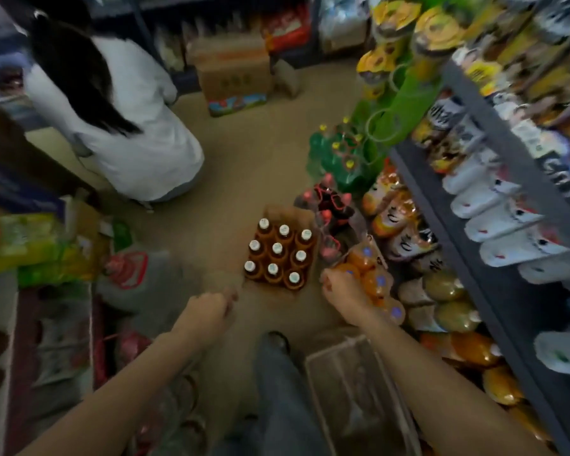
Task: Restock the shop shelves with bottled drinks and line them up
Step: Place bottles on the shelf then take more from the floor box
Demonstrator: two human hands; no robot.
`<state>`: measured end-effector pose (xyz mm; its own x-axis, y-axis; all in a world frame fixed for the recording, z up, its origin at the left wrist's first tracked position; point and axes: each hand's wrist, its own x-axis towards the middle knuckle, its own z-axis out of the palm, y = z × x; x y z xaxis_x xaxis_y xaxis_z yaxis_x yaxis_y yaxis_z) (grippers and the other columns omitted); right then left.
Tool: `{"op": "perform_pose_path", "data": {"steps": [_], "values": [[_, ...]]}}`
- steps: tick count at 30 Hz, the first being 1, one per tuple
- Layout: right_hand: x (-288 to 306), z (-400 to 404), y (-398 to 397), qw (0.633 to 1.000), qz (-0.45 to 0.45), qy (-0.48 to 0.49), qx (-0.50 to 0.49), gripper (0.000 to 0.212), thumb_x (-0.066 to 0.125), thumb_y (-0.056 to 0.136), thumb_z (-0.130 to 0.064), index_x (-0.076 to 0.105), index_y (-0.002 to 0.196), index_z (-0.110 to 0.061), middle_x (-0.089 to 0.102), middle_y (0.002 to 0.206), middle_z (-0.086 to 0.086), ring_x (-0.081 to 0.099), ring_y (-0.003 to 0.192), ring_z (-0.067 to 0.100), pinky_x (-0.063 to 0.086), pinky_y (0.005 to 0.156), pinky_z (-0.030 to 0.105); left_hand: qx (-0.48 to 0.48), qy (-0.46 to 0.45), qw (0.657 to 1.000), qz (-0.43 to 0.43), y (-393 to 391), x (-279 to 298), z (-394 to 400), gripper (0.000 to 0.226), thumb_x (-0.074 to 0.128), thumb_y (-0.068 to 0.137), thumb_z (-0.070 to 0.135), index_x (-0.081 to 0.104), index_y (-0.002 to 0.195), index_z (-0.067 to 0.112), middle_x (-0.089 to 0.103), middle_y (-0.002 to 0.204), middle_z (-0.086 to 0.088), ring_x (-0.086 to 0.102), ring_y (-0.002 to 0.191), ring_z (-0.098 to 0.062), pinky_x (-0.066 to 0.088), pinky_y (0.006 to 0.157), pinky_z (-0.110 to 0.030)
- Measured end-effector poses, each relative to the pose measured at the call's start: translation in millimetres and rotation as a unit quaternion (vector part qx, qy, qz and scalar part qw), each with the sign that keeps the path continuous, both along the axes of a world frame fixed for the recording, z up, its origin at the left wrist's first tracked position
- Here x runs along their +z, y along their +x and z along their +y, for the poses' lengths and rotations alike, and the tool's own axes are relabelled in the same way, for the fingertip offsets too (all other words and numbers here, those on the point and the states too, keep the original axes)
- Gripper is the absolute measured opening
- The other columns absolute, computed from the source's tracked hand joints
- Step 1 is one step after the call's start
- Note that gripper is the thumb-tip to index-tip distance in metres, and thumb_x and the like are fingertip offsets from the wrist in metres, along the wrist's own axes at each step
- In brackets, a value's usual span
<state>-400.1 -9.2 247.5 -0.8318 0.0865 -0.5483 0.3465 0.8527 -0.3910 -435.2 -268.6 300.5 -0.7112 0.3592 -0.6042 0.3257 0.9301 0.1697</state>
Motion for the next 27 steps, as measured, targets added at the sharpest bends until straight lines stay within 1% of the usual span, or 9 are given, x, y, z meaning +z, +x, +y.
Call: {"op": "perform_pose_path", "data": {"steps": [4,7,11,15,19,21,23,24,27], "values": [[-74.6,-10.0,-48.5,0.994,-0.055,-0.002,0.091,0.036,0.049,0.087,-0.008,0.053,0.123,-0.013,0.054,0.123,0.011,0.051,0.117,0.030,0.040,0.099,0.037,0.078,0.015,0.996,-0.035,-48.4,-46.3,-5.1,0.033,0.044,0.094,0.030,0.049,0.126,0.022,0.065,0.115,-0.004,0.060,0.105,-0.026,0.047,0.087,-0.037],[-131.5,-24.8,-73.4,0.990,-0.058,0.010,0.128,0.043,0.048,0.086,-0.007,0.052,0.127,-0.019,0.050,0.127,0.006,0.049,0.120,0.032,0.038,0.102,0.043,0.137,0.047,0.988,-0.059,-78.5,-80.1,5.9,0.032,0.048,0.093,0.018,0.052,0.123,0.012,0.066,0.112,-0.009,0.059,0.106,-0.029,0.045,0.085,-0.031],[-196.6,-40.0,-92.6,0.979,-0.135,0.024,0.149,0.040,0.050,0.089,-0.006,0.049,0.128,-0.014,0.035,0.136,0.012,0.042,0.122,0.034,0.038,0.102,0.041,0.162,0.091,0.977,-0.102,-96.8,-126.9,15.6,0.029,0.048,0.089,0.022,0.055,0.115,0.010,0.067,0.104,-0.009,0.061,0.101,-0.027,0.044,0.082,-0.028],[-228.4,-36.4,-102.0,0.979,-0.139,0.027,0.149,0.035,0.053,0.086,-0.006,0.049,0.121,-0.010,0.037,0.131,0.015,0.042,0.120,0.034,0.038,0.098,0.039,0.178,0.081,0.975,-0.109,-95.8,-159.1,11.0,0.025,0.048,0.090,0.014,0.054,0.115,0.010,0.068,0.100,-0.010,0.061,0.099,-0.028,0.045,0.084,-0.032],[-188.1,-41.0,-112.8,0.986,-0.097,-0.021,0.135,0.038,0.067,0.079,-0.015,0.050,0.112,-0.008,0.045,0.122,0.010,0.048,0.113,0.028,0.040,0.090,0.033,0.210,0.095,0.966,-0.114,-92.0,-163.0,4.1,0.029,0.053,0.087,0.011,0.053,0.116,0.011,0.066,0.099,-0.002,0.061,0.099,-0.026,0.044,0.085,-0.031],[-141.4,-39.4,-132.0,0.987,-0.051,-0.069,0.138,0.032,0.071,0.073,-0.021,0.055,0.099,-0.010,0.052,0.106,0.004,0.054,0.101,0.024,0.041,0.079,0.031,0.189,0.131,0.961,-0.155,-98.1,-152.1,11.5,0.047,0.060,0.085,0.012,0.043,0.129,0.014,0.056,0.114,0.003,0.055,0.111,-0.018,0.043,0.093,-0.026],[-84.7,-31.8,-162.7,0.979,-0.028,-0.124,0.162,0.025,0.075,0.066,-0.026,0.060,0.082,-0.015,0.059,0.085,-0.004,0.059,0.083,0.017,0.045,0.068,0.031,0.217,0.251,0.917,-0.220,-108.7,-131.8,31.5,0.067,0.068,0.081,0.012,0.032,0.137,0.014,0.044,0.122,0.009,0.045,0.113,-0.004,0.040,0.088,-0.006],[-59.1,-27.3,-177.9,0.973,-0.020,-0.154,0.172,0.021,0.076,0.065,-0.028,0.062,0.077,-0.018,0.061,0.077,-0.006,0.060,0.075,0.013,0.046,0.064,0.029,0.230,0.311,0.889,-0.245,-115.3,-123.5,43.2,0.077,0.073,0.075,0.017,0.030,0.137,0.012,0.043,0.123,0.009,0.045,0.112,-0.002,0.039,0.087,-0.003],[-14.7,-19.8,-213.2,0.964,0.024,-0.234,0.126,0.011,0.074,0.073,-0.029,0.065,0.075,-0.024,0.062,0.067,-0.011,0.056,0.060,0.003,0.043,0.055,0.022,0.253,0.362,0.866,-0.233,-129.1,-122.9,62.4,0.096,0.082,0.046,0.035,0.040,0.130,0.015,0.059,0.117,0.003,0.056,0.109,-0.012,0.045,0.096,-0.026]]}}
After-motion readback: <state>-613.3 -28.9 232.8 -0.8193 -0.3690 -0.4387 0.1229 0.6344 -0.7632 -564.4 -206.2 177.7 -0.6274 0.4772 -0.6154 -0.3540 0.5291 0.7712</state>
